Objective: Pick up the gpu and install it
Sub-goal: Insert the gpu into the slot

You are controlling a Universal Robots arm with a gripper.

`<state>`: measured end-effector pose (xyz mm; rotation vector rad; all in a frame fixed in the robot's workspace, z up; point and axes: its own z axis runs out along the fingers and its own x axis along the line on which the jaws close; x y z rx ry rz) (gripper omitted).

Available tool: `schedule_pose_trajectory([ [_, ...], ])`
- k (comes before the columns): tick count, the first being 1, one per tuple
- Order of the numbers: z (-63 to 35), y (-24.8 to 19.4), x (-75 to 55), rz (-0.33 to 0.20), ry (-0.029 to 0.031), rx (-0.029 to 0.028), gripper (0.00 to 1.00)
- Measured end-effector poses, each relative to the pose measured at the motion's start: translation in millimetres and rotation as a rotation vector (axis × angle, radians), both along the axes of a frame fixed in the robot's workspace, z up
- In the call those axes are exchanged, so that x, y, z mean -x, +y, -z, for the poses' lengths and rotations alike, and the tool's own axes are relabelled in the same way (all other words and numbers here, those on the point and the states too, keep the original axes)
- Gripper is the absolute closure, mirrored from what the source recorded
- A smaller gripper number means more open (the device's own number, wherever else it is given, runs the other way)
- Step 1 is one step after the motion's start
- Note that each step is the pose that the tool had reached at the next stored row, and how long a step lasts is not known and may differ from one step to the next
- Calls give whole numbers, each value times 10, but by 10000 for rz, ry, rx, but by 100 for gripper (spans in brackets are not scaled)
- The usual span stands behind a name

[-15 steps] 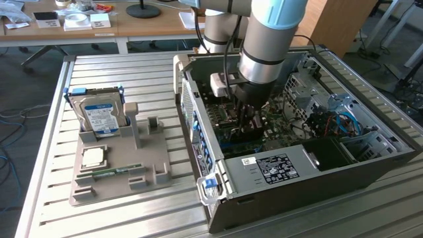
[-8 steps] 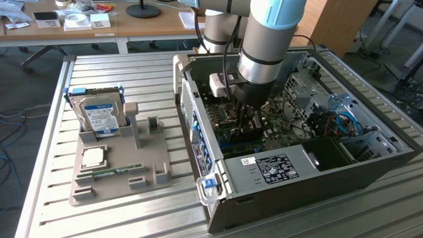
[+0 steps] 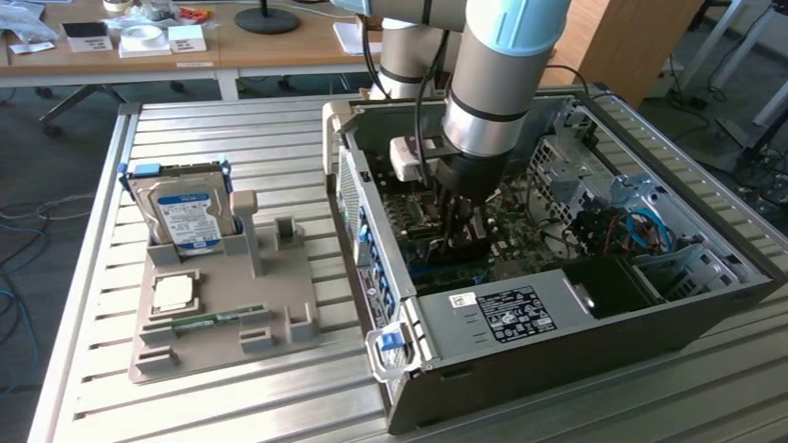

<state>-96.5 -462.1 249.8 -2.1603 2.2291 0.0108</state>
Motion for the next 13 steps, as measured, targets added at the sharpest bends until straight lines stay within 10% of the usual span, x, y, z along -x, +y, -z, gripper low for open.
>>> schedule_pose_trajectory([
  [9,5,2,3,7,-7,-12,73],
  [13,0,0,0,1,0,1,55],
])
